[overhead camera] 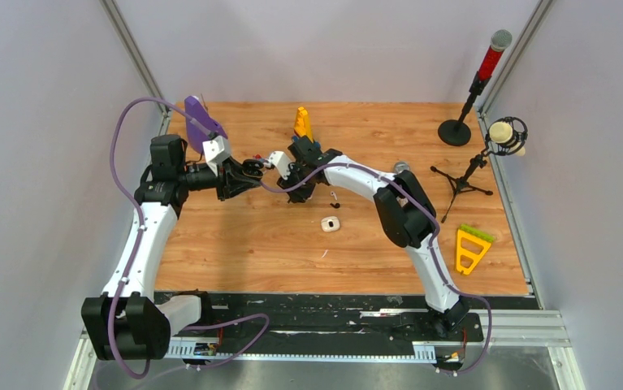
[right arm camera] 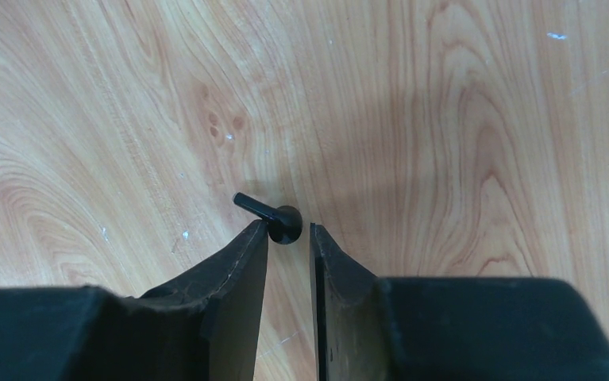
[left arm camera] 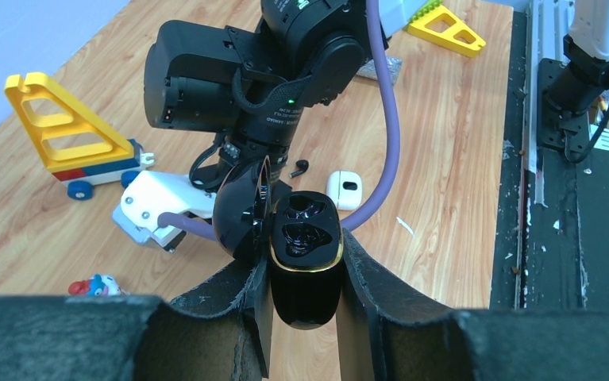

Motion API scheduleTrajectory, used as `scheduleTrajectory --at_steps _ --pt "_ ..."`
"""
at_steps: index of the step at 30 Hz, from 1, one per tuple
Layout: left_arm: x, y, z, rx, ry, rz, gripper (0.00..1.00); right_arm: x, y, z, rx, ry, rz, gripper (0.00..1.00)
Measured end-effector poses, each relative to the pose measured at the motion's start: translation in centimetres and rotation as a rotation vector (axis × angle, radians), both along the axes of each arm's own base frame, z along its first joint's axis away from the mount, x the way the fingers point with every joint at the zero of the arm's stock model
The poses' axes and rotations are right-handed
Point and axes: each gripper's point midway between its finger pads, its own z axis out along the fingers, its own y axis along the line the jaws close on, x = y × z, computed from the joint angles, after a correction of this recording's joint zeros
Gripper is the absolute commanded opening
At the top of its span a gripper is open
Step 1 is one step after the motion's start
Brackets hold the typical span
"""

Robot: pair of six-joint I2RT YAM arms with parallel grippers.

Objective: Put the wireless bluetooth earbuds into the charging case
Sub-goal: Pick up the earbud from the center of the board.

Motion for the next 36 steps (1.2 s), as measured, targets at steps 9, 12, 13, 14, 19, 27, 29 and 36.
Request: scheduleTrajectory --at_steps 9,12,13,14,19,27,29,36 --pt "0.0 0.0 0.0 0.0 -0.001 0.0 0.09 0.6 0.2 0.0 0.005 -0.013 -0.029 0.32" --pt "0.0 0.0 0.0 0.0 -0.001 0.0 0.09 0.7 0.3 -0.1 0.007 -0.013 -0.029 0.33" --pt "0.0 0.0 0.0 0.0 -0.001 0.0 0.09 0.7 0.4 -0.1 0.009 -0.013 -0.028 0.33" --pt "0.0 0.0 0.0 0.0 -0.001 0.001 0.09 0.8 0.4 -0.1 0.01 -0.012 -0.03 0.33" --pt "0.0 0.0 0.0 0.0 -0.001 0.001 0.08 1.2 0.9 -0.3 0.02 -0.008 -0.043 0.36" --pt "0.0 0.0 -0.2 0.0 0.0 0.001 0.08 1.4 1.2 -0.1 0.032 0.001 -0.066 0.47" --pt "0.0 0.0 -0.2 0.0 0.0 0.001 0.08 1.5 1.3 0.0 0.034 0.001 -0.071 0.47" --pt "0.0 0.0 -0.2 0.0 0.001 0.001 0.08 1.7 1.0 -0.1 0.031 0.002 -0.087 0.53"
